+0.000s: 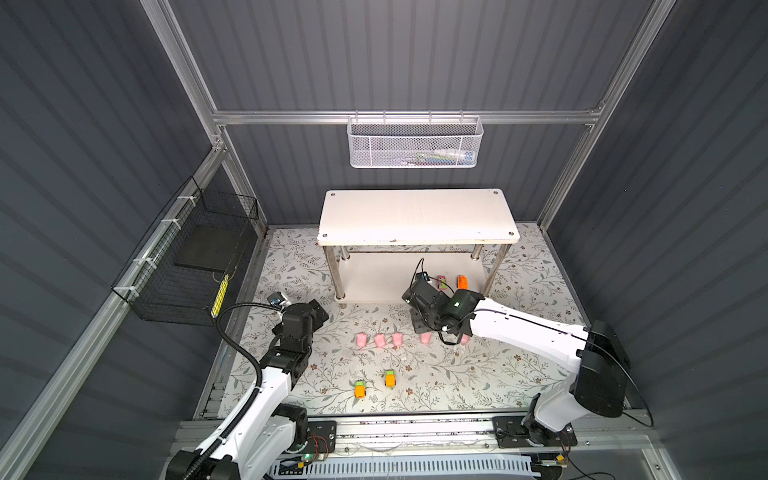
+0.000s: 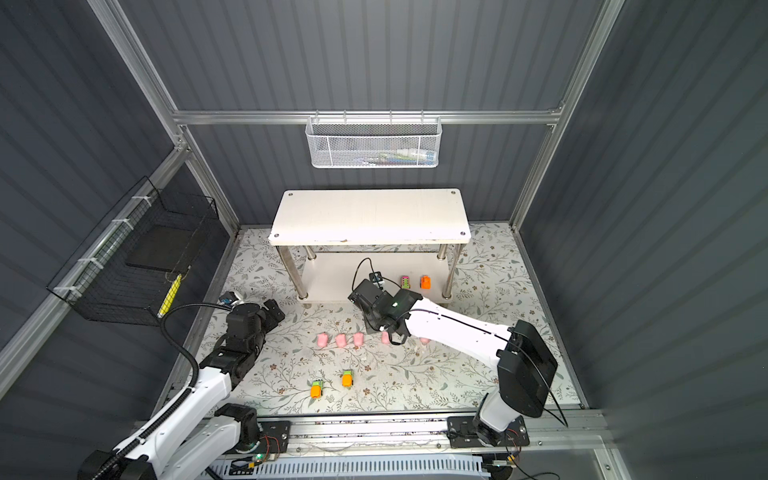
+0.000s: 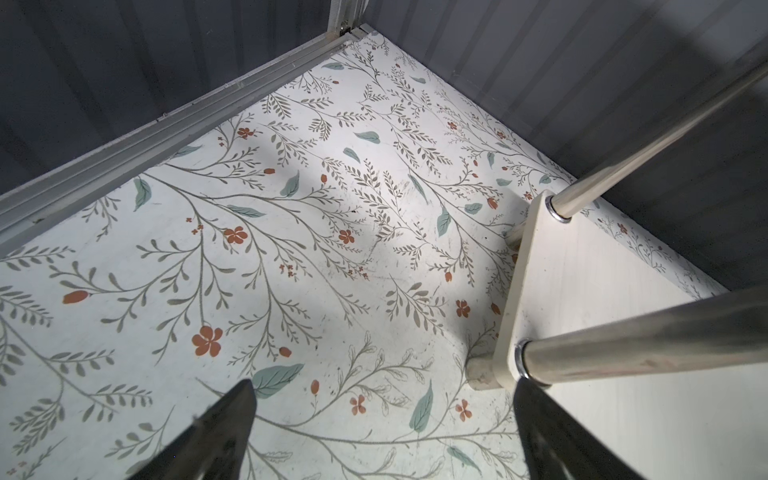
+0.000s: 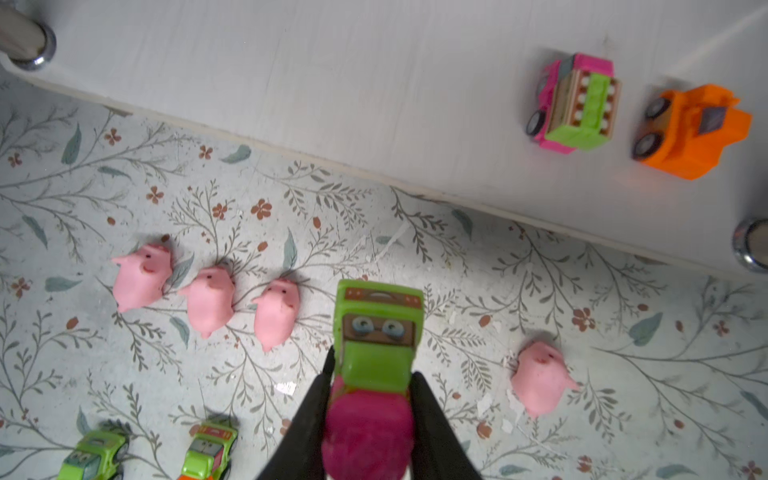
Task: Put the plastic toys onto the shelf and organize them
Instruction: 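Carry the pink-and-green car with the right gripper to the lower shelf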
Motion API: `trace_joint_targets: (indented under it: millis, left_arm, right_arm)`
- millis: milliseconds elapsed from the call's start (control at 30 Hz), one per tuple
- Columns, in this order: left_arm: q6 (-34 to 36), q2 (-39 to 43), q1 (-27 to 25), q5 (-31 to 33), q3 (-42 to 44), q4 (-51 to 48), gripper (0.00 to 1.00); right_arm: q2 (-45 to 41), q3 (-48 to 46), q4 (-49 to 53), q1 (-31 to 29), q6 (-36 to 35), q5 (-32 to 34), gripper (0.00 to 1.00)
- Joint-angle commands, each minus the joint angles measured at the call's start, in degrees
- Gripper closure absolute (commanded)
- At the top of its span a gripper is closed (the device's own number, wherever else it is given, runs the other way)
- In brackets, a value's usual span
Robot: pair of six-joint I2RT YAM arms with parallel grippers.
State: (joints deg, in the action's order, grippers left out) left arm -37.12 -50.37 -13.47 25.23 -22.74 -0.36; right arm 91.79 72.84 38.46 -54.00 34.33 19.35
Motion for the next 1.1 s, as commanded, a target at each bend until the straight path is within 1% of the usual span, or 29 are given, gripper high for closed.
trace_joint_targets:
  millis: [0, 167, 433, 700, 1067]
  left_arm:
    - [0.6, 0.6, -0.2, -0.5, 0.5, -0.1, 0.03]
    - [0.8, 1.1, -0.2, -0.3, 0.7, -0.3, 0.04]
    - [0.8, 1.0, -0.2, -0.4, 0.6, -0.3, 0.03]
    - [0.8, 0.9, -0.2, -0.5, 0.5, -0.4, 0.04]
    - [0.9, 0.4, -0.2, -0.6, 0.6, -0.3, 0.04]
  right_arm:
    - [2.2, 2.6, -3.2, 1.8, -4.4, 1.4, 0.71]
    - [4.9, 4.1, -5.7, 4.9, -6.3, 1.7, 0.71]
    - [10.2, 6.7, -9.0, 8.9, -8.3, 0.2, 0.71]
    - [13.0, 7.4, -12.0, 11.5, -9.2, -0.6, 0.71]
    - [15.7, 9.0, -13.0, 13.6, -9.5, -2.8, 0.7]
